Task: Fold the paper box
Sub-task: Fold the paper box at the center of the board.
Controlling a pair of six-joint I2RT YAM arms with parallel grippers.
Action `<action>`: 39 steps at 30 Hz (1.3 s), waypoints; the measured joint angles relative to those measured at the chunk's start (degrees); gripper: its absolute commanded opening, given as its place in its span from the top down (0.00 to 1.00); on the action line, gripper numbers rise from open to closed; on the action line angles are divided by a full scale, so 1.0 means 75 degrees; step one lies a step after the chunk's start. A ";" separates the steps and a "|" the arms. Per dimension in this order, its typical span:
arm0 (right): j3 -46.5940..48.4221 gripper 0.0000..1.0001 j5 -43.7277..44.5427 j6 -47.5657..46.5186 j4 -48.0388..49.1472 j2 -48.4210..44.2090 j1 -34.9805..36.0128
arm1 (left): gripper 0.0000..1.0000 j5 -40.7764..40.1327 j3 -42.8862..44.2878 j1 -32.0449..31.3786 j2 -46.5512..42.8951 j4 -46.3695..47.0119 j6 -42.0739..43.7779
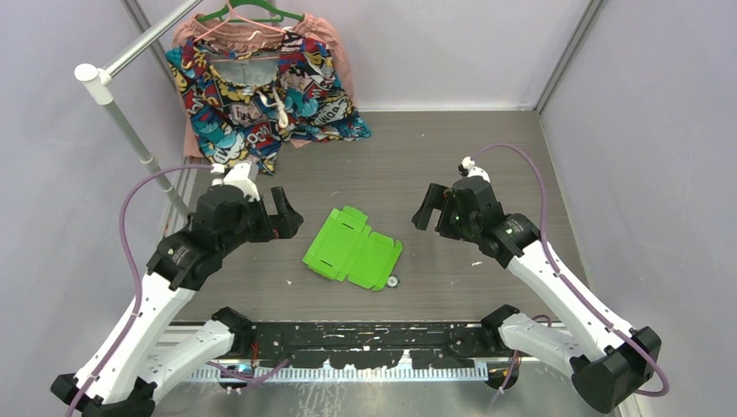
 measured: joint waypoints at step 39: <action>-0.1099 0.12 -0.0705 0.0533 0.0595 0.0070 0.0000 | 0.14 0.0184 0.0175 -0.0012 0.1568 0.0289 -0.0326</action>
